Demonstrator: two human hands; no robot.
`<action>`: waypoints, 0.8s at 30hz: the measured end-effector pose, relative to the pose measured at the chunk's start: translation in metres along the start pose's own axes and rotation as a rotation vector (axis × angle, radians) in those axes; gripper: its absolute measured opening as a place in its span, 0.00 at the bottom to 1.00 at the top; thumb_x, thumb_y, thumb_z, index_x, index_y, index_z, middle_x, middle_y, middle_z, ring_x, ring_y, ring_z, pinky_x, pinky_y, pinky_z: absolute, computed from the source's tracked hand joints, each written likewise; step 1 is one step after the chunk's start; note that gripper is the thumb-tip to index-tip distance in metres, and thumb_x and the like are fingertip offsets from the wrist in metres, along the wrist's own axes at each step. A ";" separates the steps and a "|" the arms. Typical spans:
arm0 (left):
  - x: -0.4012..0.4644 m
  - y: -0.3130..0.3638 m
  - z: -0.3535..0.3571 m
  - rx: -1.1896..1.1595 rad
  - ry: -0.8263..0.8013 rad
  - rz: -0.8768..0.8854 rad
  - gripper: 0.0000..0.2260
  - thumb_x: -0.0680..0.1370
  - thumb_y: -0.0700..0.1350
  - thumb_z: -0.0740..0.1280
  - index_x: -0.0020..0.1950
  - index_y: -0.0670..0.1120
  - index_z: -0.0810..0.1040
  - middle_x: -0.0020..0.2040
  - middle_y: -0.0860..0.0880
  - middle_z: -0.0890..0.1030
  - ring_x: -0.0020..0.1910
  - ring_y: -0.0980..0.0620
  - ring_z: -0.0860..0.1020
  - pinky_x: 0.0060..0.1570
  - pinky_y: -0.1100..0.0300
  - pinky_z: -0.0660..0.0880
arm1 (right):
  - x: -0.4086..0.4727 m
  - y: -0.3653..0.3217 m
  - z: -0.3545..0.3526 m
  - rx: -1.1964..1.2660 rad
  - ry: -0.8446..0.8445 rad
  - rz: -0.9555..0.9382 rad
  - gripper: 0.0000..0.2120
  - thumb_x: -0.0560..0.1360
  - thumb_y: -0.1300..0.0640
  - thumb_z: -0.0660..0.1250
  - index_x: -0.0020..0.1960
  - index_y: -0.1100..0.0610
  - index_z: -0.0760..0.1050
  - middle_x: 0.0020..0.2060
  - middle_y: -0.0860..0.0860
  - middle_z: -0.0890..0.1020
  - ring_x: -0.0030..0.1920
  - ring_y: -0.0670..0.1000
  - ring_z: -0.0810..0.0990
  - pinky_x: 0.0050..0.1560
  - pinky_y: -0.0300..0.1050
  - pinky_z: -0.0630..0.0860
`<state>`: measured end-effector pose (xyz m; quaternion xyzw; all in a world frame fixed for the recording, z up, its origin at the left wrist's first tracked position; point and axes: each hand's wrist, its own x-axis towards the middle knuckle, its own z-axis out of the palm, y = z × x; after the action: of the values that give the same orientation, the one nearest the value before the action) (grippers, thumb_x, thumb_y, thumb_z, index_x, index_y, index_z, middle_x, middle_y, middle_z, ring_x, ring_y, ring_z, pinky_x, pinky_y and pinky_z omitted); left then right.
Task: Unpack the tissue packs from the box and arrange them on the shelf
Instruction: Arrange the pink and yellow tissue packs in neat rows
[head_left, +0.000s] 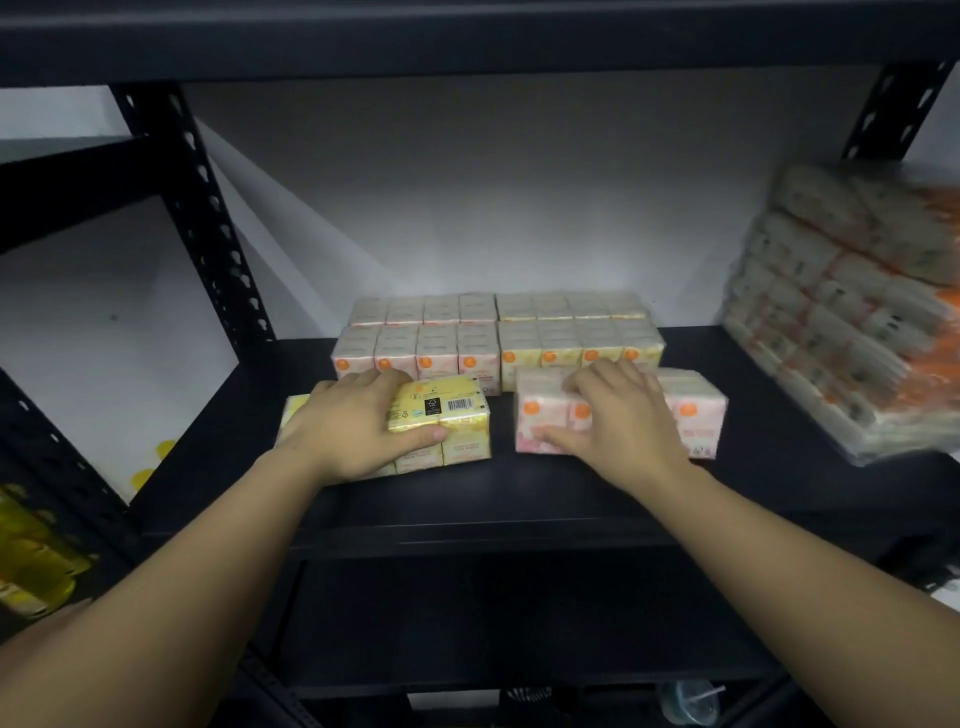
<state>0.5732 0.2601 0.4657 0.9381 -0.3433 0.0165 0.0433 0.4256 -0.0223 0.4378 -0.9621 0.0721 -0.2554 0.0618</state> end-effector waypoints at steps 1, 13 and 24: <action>0.001 0.000 0.000 -0.004 0.004 0.004 0.44 0.68 0.84 0.49 0.76 0.58 0.65 0.69 0.53 0.76 0.65 0.49 0.75 0.66 0.43 0.69 | -0.008 0.000 0.005 -0.005 0.017 0.000 0.27 0.68 0.35 0.77 0.59 0.51 0.79 0.55 0.48 0.80 0.58 0.53 0.75 0.60 0.54 0.71; -0.001 -0.003 0.000 0.002 0.044 0.052 0.43 0.70 0.82 0.51 0.76 0.56 0.66 0.69 0.53 0.77 0.64 0.49 0.76 0.64 0.45 0.71 | -0.003 -0.021 0.001 0.079 0.045 0.051 0.31 0.70 0.24 0.64 0.54 0.50 0.79 0.52 0.45 0.78 0.55 0.51 0.73 0.57 0.53 0.71; -0.022 -0.004 0.001 -0.088 0.087 0.092 0.43 0.69 0.82 0.54 0.75 0.56 0.68 0.67 0.53 0.78 0.63 0.50 0.77 0.63 0.46 0.72 | 0.003 -0.069 0.002 0.241 -0.086 -0.059 0.28 0.78 0.31 0.61 0.68 0.48 0.78 0.61 0.44 0.81 0.63 0.48 0.70 0.65 0.51 0.67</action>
<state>0.5589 0.2774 0.4626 0.9169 -0.3843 0.0440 0.0985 0.4364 0.0450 0.4477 -0.9595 0.0097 -0.2225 0.1725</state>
